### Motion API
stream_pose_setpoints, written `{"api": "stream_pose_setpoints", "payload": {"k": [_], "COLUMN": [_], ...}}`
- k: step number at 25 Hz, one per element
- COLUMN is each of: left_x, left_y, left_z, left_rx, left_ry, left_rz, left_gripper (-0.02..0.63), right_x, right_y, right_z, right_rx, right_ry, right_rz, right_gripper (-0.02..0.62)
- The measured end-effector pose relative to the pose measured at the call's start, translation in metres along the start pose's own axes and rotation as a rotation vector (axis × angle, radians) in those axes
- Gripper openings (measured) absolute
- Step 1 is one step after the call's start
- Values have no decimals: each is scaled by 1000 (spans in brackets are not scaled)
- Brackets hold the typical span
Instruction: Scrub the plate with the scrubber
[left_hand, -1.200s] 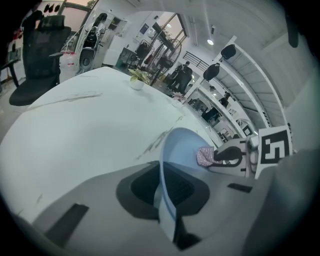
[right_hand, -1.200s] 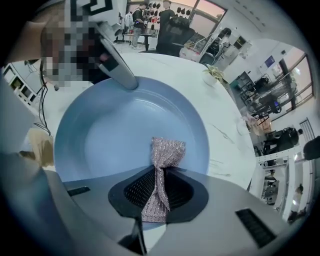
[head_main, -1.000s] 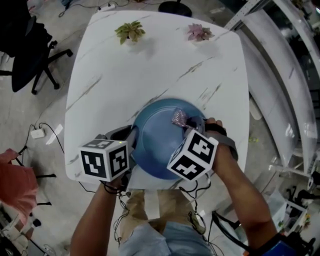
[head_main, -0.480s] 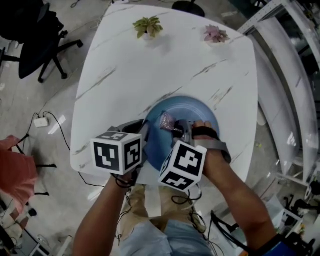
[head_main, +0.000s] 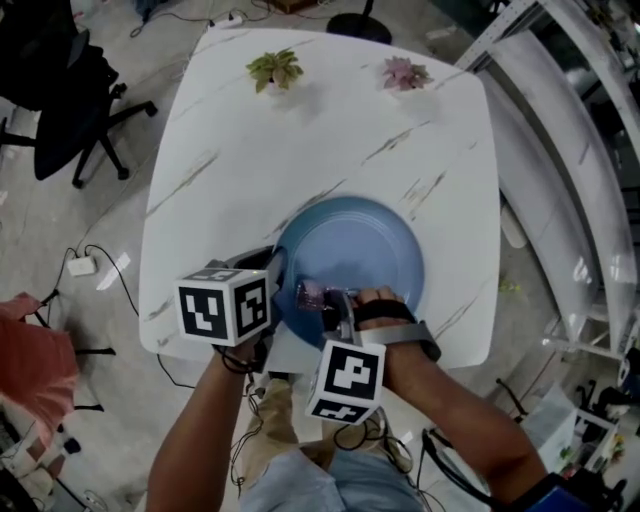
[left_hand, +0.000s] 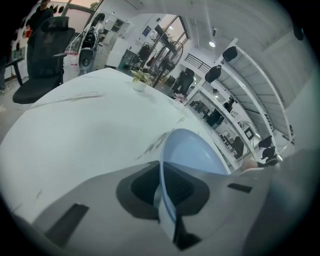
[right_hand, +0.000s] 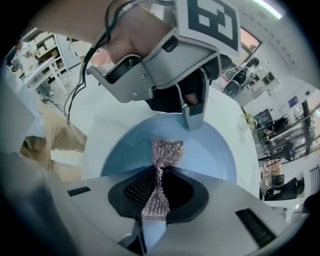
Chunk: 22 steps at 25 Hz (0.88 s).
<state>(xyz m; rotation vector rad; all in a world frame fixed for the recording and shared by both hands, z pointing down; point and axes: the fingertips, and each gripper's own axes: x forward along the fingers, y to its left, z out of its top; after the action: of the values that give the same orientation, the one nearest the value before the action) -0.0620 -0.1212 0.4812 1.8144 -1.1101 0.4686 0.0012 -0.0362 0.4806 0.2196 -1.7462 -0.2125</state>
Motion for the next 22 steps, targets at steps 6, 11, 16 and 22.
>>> {"api": "stream_pose_setpoints", "payload": {"k": [6, 11, 16, 22], "left_x": [1, 1, 2, 2], "left_y": [0, 0, -3, -4], "left_z": [0, 0, 0, 0], "left_rx": [5, 13, 24, 9], "left_ry": [0, 4, 10, 13], "left_rz": [-1, 2, -4, -12], "left_gripper": [17, 17, 17, 17], "right_x": [-6, -9, -4, 5], "right_y": [6, -4, -23, -63], "right_z": [-30, -62, -89, -100], "right_rx": [91, 161, 231, 289], "right_ry": [30, 91, 145, 165], "right_rz": [29, 13, 1, -55], "right_gripper": [71, 71, 71, 72]}}
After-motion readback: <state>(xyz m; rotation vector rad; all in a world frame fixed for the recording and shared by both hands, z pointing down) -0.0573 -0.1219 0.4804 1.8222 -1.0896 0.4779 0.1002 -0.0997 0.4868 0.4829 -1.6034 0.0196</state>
